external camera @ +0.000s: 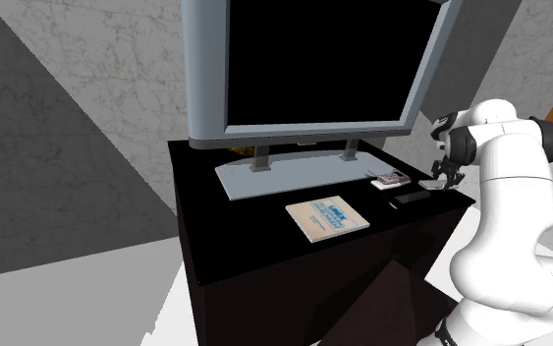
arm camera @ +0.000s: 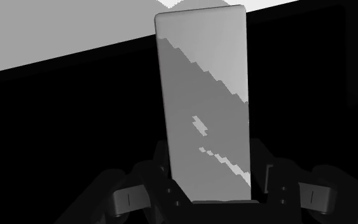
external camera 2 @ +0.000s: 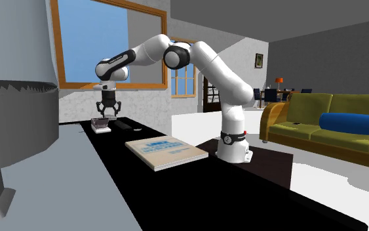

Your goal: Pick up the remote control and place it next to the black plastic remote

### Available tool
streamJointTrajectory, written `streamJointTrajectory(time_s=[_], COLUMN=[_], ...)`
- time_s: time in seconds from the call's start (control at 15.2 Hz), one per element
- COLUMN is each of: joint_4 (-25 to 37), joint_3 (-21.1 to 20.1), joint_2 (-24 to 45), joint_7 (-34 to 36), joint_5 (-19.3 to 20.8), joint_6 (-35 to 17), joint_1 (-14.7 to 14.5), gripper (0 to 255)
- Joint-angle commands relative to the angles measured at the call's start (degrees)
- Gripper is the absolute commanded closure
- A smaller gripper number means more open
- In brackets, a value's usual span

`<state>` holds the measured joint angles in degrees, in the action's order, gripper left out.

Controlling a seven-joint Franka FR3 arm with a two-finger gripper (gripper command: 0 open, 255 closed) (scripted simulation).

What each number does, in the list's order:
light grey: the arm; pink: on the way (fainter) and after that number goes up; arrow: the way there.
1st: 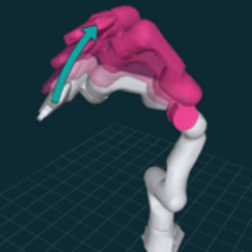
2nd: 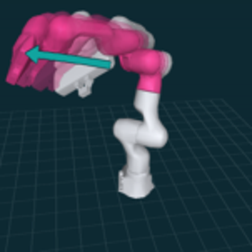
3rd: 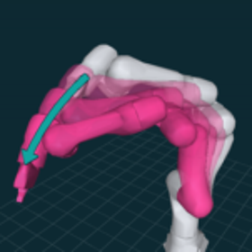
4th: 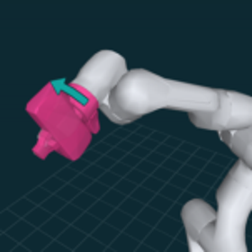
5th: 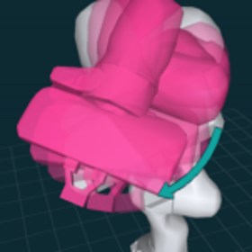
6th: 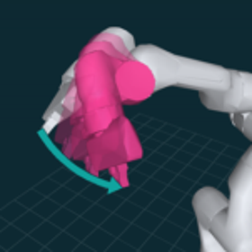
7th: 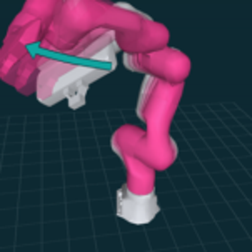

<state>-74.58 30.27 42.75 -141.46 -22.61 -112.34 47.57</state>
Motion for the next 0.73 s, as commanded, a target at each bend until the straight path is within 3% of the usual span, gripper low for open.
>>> streamJointTrajectory(time_s=[0.0,0.26,0.33,0.66], joint_4=[-0.1,-0.1,-0.1,-0.1], joint_3=[0.0,0.0,0.0,0.0], joint_2=[0.0,0.0,0.0,0.1], joint_7=[0.0,0.0,0.0,0.0], joint_5=[0.0,0.0,0.0,0.0], joint_6=[-0.2,-0.2,-0.2,-0.1], joint_1=[0.0,0.0,0.0,0.0], gripper=[255,255,0,0])
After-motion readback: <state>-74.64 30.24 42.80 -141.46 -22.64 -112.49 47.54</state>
